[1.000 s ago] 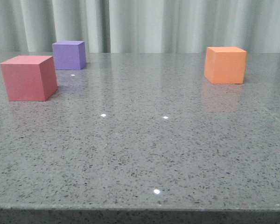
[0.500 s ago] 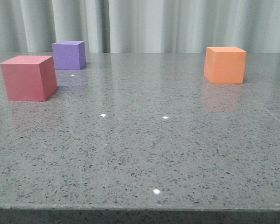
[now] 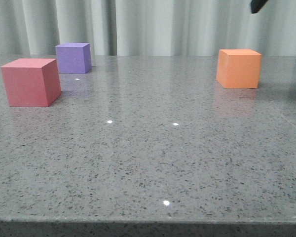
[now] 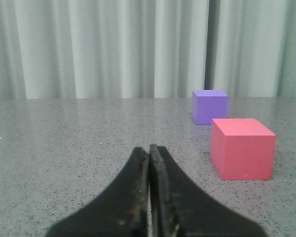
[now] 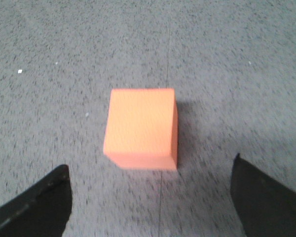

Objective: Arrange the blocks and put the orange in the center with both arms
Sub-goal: 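Lower the right gripper over the orange cube and close on it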

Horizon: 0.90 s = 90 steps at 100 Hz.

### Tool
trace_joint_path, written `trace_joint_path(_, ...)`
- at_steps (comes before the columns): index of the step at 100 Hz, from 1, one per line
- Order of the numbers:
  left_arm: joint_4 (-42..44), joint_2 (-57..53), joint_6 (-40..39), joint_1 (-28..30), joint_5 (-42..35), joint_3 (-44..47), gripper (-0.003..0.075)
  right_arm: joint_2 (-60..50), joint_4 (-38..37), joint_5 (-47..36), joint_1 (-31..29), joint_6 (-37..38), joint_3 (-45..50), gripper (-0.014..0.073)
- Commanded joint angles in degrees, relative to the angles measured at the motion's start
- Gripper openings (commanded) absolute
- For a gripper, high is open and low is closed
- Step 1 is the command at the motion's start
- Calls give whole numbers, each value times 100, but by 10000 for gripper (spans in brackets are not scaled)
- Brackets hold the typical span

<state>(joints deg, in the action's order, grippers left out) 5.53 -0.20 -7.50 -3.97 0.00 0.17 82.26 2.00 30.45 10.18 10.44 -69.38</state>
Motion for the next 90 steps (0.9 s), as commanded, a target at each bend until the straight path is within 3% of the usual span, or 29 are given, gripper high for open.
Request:
trace_joint_path(1, -7, -211, 7, 0, -471, 239, -20, 152, -3, -344, 50, -66, -521, 643)
trace_joint_path(23, -7, -211, 7, 0, -471, 239, -20, 846, -3, -288, 86, -66, -1139, 643)
trace_joint_path(58, -7, -211, 7, 0, -471, 239, -20, 1593, -3, -328, 86, -66, -1242, 635)
trace_joint_path(65, -7, -211, 7, 0, -471, 239, -20, 1703, -3, -293, 86, -66, -1242, 577)
trace_joint_path(80, -7, -211, 7, 0, -471, 239, -20, 1694, 48, -190, 86, -66, -1242, 365)
trace_joint_path(90, -7, -211, 7, 0, -471, 239, -20, 1578, 205, -74, 115, -66, -1331, 342)
